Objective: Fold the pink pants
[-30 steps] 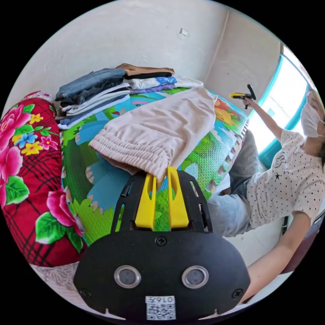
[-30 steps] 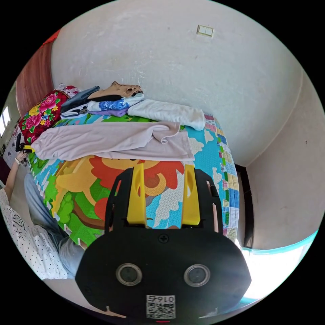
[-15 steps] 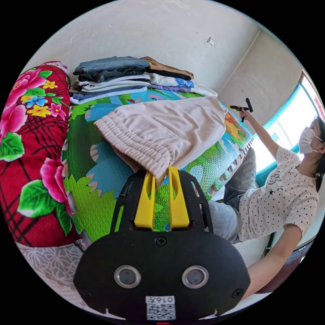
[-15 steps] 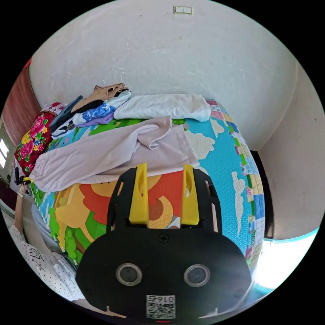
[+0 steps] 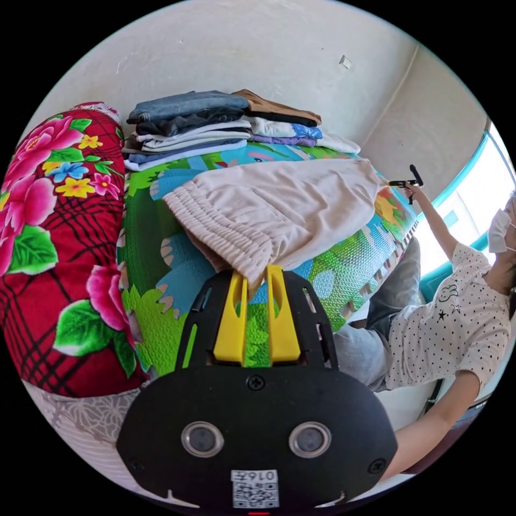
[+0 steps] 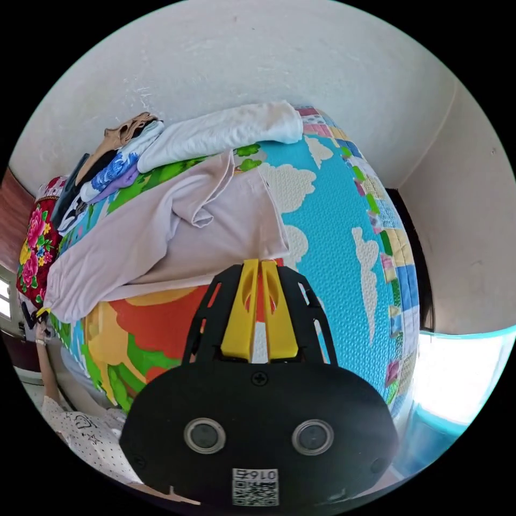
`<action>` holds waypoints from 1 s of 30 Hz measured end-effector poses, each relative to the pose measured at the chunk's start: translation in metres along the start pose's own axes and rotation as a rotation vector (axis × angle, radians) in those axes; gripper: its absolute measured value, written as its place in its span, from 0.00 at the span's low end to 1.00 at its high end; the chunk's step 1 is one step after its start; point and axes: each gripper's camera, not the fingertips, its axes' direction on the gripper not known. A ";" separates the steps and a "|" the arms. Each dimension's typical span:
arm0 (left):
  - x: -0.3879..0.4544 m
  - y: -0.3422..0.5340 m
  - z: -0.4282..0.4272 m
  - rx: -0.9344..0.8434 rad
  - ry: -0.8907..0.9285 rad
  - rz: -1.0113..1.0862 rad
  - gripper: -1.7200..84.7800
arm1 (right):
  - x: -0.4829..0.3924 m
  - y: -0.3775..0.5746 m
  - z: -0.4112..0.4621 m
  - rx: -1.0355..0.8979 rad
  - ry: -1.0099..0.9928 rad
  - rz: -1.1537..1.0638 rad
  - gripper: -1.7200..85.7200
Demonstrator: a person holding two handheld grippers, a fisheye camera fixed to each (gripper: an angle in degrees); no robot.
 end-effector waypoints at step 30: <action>0.091 -0.027 -0.262 0.173 -0.101 0.017 0.05 | -0.029 0.098 -0.087 0.192 -0.144 -0.235 0.04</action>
